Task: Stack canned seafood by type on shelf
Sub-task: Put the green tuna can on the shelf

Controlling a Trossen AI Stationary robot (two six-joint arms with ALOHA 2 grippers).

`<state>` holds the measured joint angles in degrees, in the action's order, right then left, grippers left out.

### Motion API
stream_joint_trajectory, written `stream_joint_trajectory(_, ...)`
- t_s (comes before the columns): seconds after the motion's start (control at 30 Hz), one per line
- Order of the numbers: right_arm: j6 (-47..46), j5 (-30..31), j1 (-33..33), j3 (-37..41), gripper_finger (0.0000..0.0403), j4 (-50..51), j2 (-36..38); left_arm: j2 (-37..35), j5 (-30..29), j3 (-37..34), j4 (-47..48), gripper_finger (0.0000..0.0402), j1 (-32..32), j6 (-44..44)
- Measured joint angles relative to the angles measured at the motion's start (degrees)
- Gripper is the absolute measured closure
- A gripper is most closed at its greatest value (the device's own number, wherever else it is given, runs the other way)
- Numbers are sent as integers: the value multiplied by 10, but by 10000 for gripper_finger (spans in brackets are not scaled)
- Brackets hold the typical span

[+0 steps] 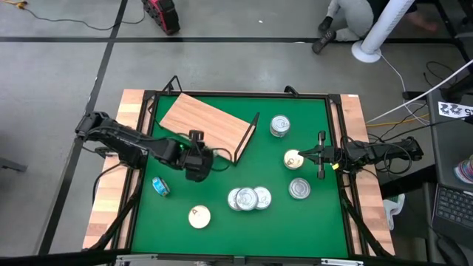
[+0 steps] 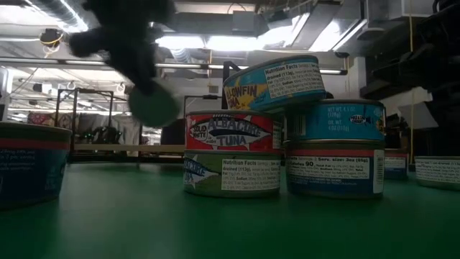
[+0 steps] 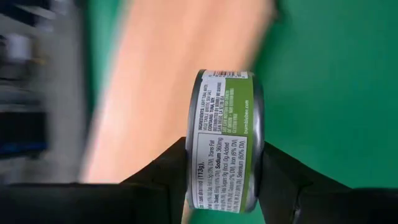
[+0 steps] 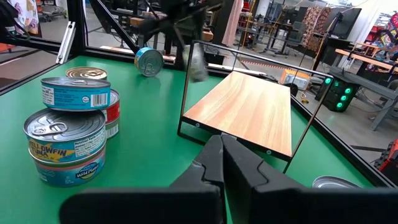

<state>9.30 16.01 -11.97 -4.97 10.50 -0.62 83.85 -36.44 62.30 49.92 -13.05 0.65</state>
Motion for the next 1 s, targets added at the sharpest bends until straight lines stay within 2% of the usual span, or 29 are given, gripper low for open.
stream_joint_trajectory(0.13, 0, 0, 0, 0, 395, 0, 0, 3, -58, -11, -91, 261, 35, -66)
stream_joint_trajectory(0.27, 0, 0, 0, 0, 395, 0, 0, 3, -67, -40, -203, 257, 80, -139)
stream_joint_trajectory(0.5, 0, 0, 0, 0, 395, 0, 0, 3, -65, -96, -370, 257, 146, -261)
stream_joint_trajectory(0.73, 0, 0, 0, 0, 395, 0, 0, 13, -4, -139, -465, 252, 182, -311)
stream_joint_trajectory(1.0, 0, 0, 0, 0, 395, 0, 0, 112, -7, -143, -575, 250, 188, -404)
